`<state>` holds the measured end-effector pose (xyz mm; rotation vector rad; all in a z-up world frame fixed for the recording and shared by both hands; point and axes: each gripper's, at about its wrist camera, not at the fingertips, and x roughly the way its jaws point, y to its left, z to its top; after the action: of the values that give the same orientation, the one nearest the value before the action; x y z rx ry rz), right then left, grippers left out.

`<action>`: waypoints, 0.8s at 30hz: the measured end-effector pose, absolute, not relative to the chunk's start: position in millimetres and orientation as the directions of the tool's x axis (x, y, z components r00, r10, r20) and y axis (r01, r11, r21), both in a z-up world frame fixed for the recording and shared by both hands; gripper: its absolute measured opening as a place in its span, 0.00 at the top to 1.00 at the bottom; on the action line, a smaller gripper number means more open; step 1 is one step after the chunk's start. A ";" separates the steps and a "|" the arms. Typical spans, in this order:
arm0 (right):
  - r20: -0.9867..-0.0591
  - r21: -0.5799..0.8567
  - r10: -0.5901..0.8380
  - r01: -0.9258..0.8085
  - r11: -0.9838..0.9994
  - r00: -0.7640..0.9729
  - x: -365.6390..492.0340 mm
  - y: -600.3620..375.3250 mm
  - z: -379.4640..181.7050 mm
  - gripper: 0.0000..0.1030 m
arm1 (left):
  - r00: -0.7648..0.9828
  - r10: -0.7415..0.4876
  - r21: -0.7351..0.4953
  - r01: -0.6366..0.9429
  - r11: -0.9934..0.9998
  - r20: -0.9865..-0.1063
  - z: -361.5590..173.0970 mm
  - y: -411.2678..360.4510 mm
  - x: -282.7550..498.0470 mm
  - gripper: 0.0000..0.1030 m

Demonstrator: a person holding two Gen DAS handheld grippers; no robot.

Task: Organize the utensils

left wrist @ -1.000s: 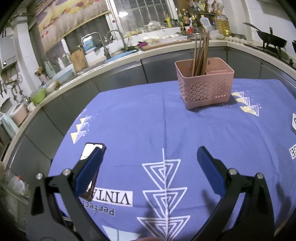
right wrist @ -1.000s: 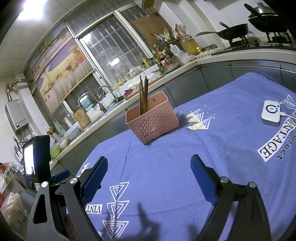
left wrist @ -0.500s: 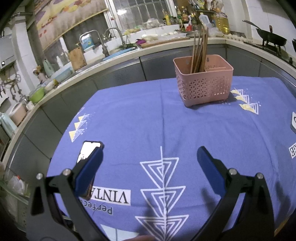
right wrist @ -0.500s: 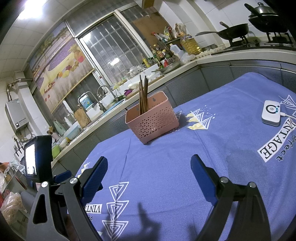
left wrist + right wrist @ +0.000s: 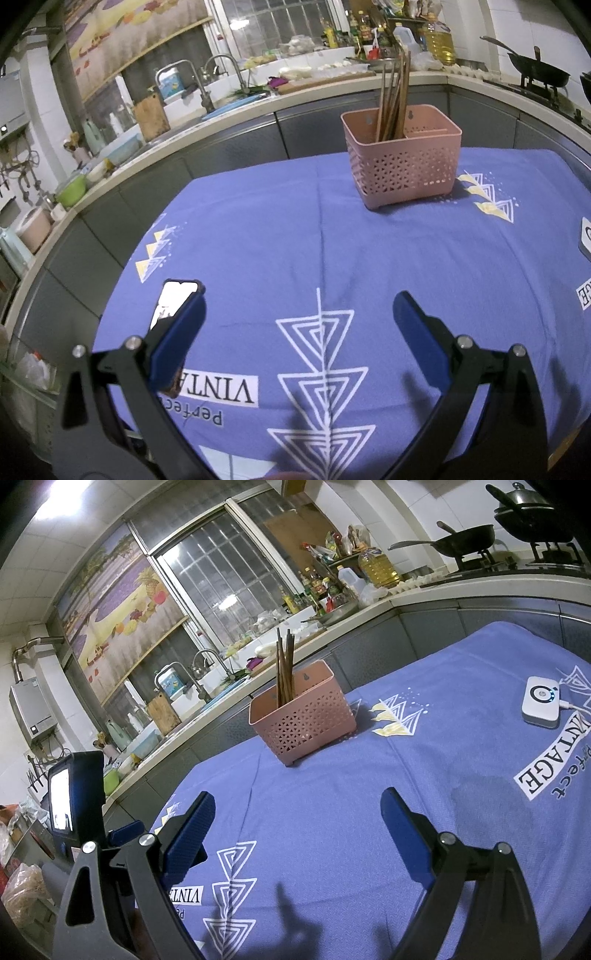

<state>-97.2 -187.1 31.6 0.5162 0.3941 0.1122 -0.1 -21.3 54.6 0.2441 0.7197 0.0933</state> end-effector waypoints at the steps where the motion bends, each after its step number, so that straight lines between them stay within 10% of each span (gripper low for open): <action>1: -0.338 0.501 0.203 -0.006 0.866 0.919 -96.8 -187.8 31.6 0.13 | 0.749 0.168 0.253 0.000 0.967 -0.640 54.4 -21.4 -0.2 0.06; 24: -0.339 0.503 0.204 -0.006 0.864 0.918 -97.0 -187.1 31.2 0.13 | 0.750 0.170 0.257 -0.001 0.966 -0.639 54.2 -23.8 -0.9 0.06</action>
<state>-97.0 -187.1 31.2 0.5181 0.3953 0.1132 -0.9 -23.8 54.2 0.2479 0.7182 0.0947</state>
